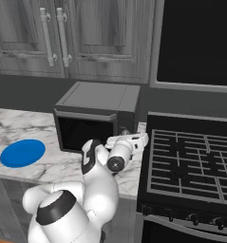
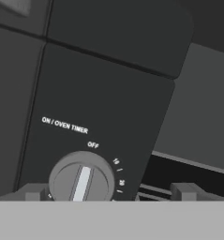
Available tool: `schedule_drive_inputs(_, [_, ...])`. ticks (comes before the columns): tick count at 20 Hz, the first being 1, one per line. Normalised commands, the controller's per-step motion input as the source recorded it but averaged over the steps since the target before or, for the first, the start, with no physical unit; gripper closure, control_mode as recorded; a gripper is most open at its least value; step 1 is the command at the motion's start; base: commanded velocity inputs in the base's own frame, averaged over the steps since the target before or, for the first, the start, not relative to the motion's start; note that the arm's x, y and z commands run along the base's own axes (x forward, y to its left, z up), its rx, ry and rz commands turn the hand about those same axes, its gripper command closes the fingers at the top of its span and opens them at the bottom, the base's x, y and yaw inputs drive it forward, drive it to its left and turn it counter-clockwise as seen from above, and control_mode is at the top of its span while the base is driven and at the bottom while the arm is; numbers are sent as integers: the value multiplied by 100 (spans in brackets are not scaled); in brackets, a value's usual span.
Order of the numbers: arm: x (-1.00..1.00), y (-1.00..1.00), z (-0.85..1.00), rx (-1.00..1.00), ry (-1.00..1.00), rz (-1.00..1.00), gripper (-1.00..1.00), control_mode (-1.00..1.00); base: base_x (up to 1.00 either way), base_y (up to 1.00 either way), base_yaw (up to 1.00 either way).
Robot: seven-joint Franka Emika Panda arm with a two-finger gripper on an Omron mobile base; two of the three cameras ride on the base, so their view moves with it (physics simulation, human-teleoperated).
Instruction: Pick up the bagel from the plate, place it on the toaster oven rack, close the door, and set the timer.
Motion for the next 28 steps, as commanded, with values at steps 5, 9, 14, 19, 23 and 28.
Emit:
schedule_drive_inputs(5, [0, -18, 34, 0, 0, -11, -100, -100, 0, 0, 0])
schedule_drive_inputs(9, [0, -22, 30, 0, 0, -10, -100, -100, 0, 0, 0])
schedule_drive_inputs(14, [3, -3, 11, 0, -1, -8, -100, -100, 0, 0, 0])
schedule_drive_inputs(19, [14, 0, 2, 0, -2, -8, -100, -100, 0, 0, 0])
schedule_drive_inputs(23, [19, 0, 0, 0, -2, -4, -100, -100, 0, 0, 0])
schedule_drive_inputs(28, [24, 0, 0, 0, 0, 0, -100, -100, 0, 0, 0])
